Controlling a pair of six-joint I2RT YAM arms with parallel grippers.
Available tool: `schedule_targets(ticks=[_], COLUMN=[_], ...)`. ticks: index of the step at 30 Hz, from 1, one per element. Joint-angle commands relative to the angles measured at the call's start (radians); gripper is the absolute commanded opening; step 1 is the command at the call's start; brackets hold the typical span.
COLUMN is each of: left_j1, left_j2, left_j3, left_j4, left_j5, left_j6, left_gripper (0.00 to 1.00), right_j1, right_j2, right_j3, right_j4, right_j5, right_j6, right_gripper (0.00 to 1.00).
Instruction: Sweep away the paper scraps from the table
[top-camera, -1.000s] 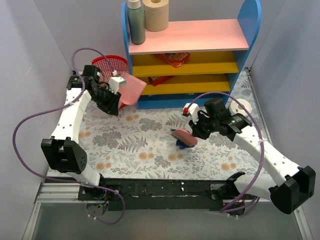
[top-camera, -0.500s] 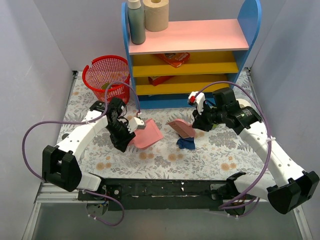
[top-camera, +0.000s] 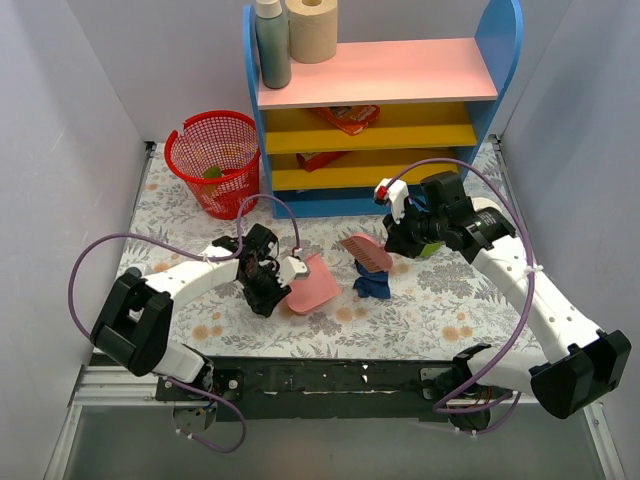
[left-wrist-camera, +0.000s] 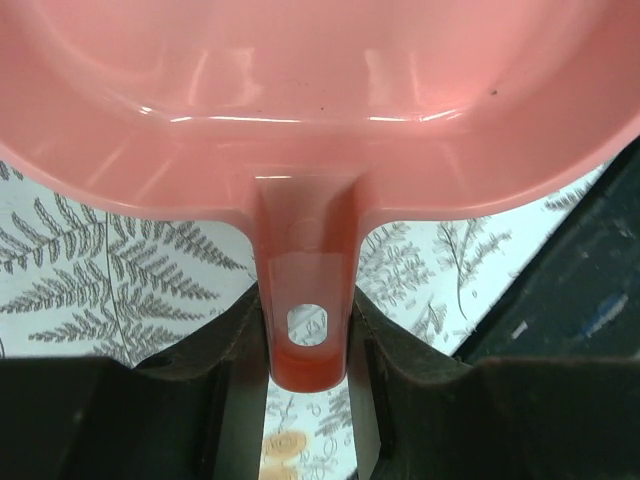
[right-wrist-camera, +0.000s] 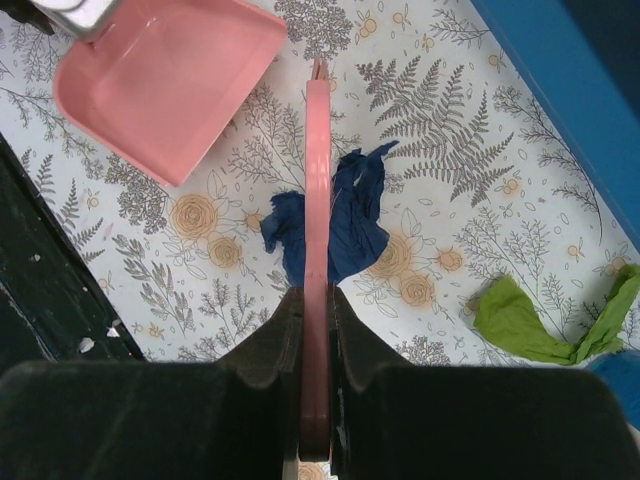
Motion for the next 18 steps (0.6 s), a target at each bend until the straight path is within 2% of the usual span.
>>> schedule_targets(ticks=[1, 4, 7, 18], left_j1=[-0.004, -0.002, -0.002, -0.001], left_j2=[-0.055, -0.087, -0.132, -0.179], left_j3=[-0.07, -0.119, -0.151, -0.23], left_j4=[0.219, 0.267, 0.295, 0.364], left_j5=[-0.001, -0.003, 0.026, 0.063], left_j6=[-0.039, -0.023, -0.023, -0.046], left_gripper=[0.3, 0.39, 0.43, 0.4], right_j1=[-0.003, -0.004, -0.007, -0.023], right_j2=[0.007, 0.013, 0.021, 0.057], right_j3=[0.045, 0.062, 0.071, 0.103], right_j4=[0.039, 0.026, 0.013, -0.009], right_j5=[-0.006, 0.009, 0.026, 0.025], right_j6=[0.019, 0.014, 0.002, -0.006], right_gripper=[0.01, 0.01, 0.01, 0.01])
